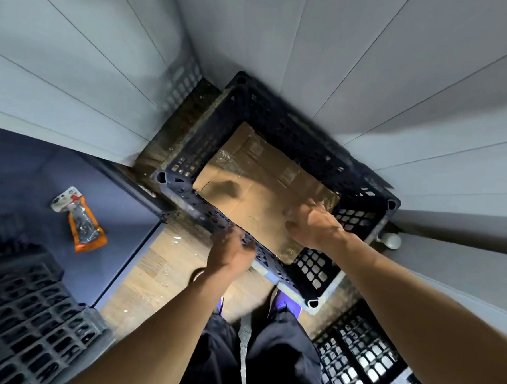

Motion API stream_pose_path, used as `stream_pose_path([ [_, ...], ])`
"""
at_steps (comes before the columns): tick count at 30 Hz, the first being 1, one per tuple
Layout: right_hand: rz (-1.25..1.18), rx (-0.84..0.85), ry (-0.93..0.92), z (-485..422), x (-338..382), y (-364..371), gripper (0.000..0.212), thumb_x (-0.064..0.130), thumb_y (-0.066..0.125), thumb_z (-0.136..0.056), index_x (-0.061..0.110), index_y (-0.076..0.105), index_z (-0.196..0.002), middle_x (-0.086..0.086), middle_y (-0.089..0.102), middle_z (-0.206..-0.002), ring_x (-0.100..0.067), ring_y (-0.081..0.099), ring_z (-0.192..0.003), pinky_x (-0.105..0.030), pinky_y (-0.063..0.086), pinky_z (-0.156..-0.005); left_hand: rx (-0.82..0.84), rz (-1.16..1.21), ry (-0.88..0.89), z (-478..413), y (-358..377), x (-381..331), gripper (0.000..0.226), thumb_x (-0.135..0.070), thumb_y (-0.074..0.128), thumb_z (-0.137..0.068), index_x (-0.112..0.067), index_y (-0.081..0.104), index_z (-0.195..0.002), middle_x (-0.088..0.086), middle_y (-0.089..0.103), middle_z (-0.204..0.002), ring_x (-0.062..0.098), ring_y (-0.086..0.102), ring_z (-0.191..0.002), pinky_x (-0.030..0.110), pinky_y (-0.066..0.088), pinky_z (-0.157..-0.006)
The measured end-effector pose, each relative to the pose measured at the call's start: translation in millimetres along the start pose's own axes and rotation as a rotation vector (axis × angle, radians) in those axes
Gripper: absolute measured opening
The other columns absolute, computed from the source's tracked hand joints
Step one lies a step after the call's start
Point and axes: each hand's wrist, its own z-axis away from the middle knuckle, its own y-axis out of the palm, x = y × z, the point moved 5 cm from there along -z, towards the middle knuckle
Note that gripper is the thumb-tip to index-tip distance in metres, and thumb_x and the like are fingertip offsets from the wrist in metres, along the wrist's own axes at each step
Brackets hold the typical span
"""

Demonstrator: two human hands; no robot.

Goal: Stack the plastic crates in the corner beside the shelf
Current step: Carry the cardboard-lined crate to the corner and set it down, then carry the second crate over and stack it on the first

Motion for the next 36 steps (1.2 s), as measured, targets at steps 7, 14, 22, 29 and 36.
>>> stream_pose_path([
  [7, -0.100, -0.037, 0.097, 47.4, -4.4, 13.2, 0.037, 0.031, 0.050, -0.095, 0.030, 0.056, -0.132, -0.009, 0.048, -0.144, -0.027, 0.037, -0.139, -0.034, 0.031, -0.113, 0.030, -0.166, 0.180, 43.1, -9.8, -20.6, 0.026, -0.029, 0.059, -0.093, -0.021, 0.054, -0.117, 0.006, 0.045, -0.119, 0.022, 0.054, -0.102, 0.031, 0.049, -0.080],
  [14, -0.241, -0.109, 0.198, 125.6, -1.0, 32.5, 0.037, 0.029, 0.048, -0.094, 0.029, 0.056, -0.130, -0.010, 0.056, -0.133, -0.030, 0.046, -0.126, -0.030, 0.036, -0.103, 0.126, -0.342, 0.247, 96.2, -28.8, -24.5, 0.025, -0.029, 0.054, -0.095, -0.028, 0.050, -0.119, 0.001, 0.050, -0.112, 0.022, 0.054, -0.107, 0.029, 0.045, -0.087],
  [22, -0.389, -0.160, 0.264, 201.3, 6.0, 63.3, 0.041, 0.031, 0.051, -0.094, 0.025, 0.051, -0.135, -0.011, 0.051, -0.131, -0.033, 0.049, -0.123, -0.039, 0.041, -0.102, 0.212, -0.487, 0.373, 152.2, -20.0, -42.5, 0.037, -0.033, 0.055, -0.094, -0.028, 0.045, -0.130, 0.000, 0.052, -0.132, 0.024, 0.055, -0.117, 0.031, 0.043, -0.093],
  [29, -0.562, -0.149, 0.337, 245.6, -21.3, 135.6, 0.044, 0.029, 0.050, -0.093, 0.025, 0.050, -0.137, -0.012, 0.051, -0.136, -0.033, 0.047, -0.126, -0.038, 0.037, -0.108, 0.294, -0.634, 0.462, 197.8, 45.5, -27.7, 0.040, -0.029, 0.052, -0.096, -0.027, 0.040, -0.134, 0.003, 0.046, -0.134, 0.024, 0.045, -0.131, 0.033, 0.037, -0.102],
  [36, -0.698, -0.145, 0.440, 321.7, -70.6, 219.9, 0.047, 0.029, 0.050, -0.093, 0.023, 0.047, -0.139, -0.013, 0.050, -0.137, -0.030, 0.047, -0.128, -0.039, 0.038, -0.109, 0.393, -0.749, 0.547, 257.7, 120.9, 1.7, 0.044, -0.028, 0.055, -0.094, -0.025, 0.041, -0.136, 0.008, 0.047, -0.135, 0.027, 0.043, -0.132, 0.034, 0.035, -0.104],
])
